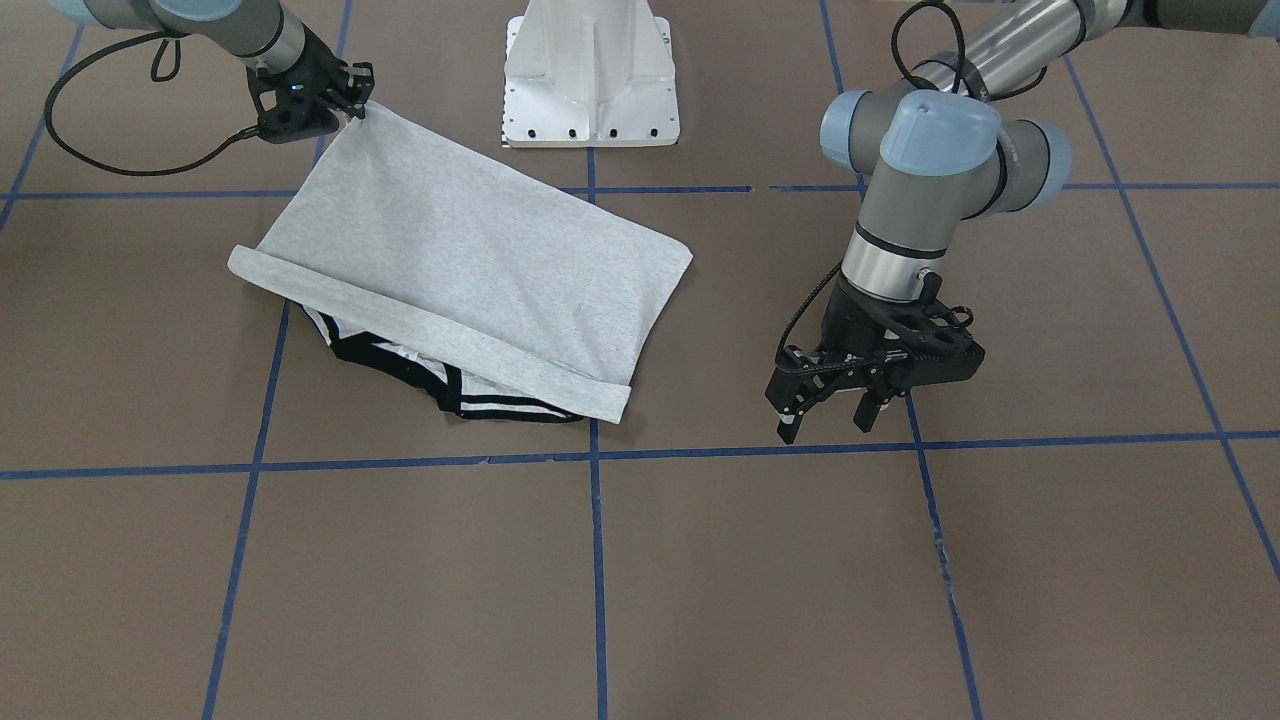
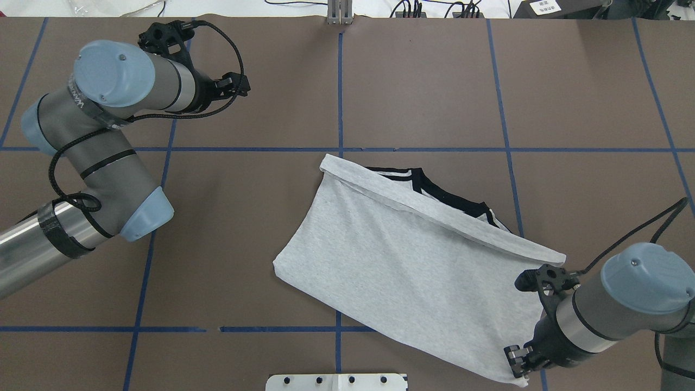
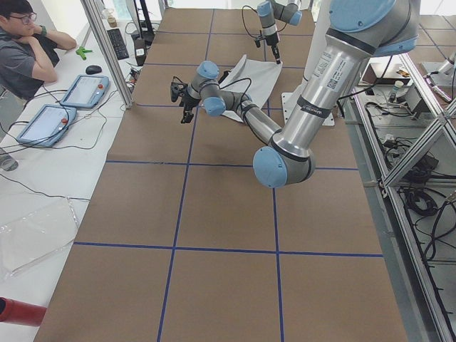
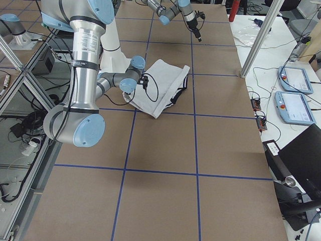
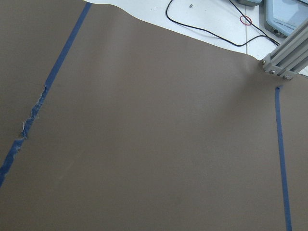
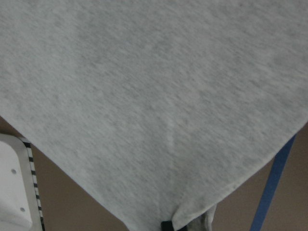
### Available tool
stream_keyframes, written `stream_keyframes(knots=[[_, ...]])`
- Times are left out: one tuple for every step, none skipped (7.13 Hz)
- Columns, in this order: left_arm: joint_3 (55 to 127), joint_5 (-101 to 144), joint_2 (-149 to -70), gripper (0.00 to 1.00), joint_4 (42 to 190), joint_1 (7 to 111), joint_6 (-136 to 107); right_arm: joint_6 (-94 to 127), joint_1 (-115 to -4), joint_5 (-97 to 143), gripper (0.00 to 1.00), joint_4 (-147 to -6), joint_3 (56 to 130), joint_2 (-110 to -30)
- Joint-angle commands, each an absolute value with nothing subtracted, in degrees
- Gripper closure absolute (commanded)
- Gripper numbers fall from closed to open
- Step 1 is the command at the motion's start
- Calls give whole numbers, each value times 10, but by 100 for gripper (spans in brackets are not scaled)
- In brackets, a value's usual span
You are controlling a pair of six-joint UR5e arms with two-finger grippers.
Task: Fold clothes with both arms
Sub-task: 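Drag the folded shirt toward the robot with the right gripper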
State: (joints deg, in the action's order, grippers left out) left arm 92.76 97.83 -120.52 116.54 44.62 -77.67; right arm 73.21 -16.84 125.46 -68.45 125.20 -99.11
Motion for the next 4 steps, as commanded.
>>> stream_keyframes(knots=[[929,980,-1206,0,1165,446,-776,732,-143,1257,0,-683,1261,-991],[939,985,-1207,0,1165,443,-777,732,-152,1257,0,-683,1280,-986],[960,1004,-1203,0,1163,432,-780,732,-200,1255,0,-683,1288,-960],[990,1033,-1182,0,1153,411,-802,732,-254,1255,0,-683,1287,-935]])
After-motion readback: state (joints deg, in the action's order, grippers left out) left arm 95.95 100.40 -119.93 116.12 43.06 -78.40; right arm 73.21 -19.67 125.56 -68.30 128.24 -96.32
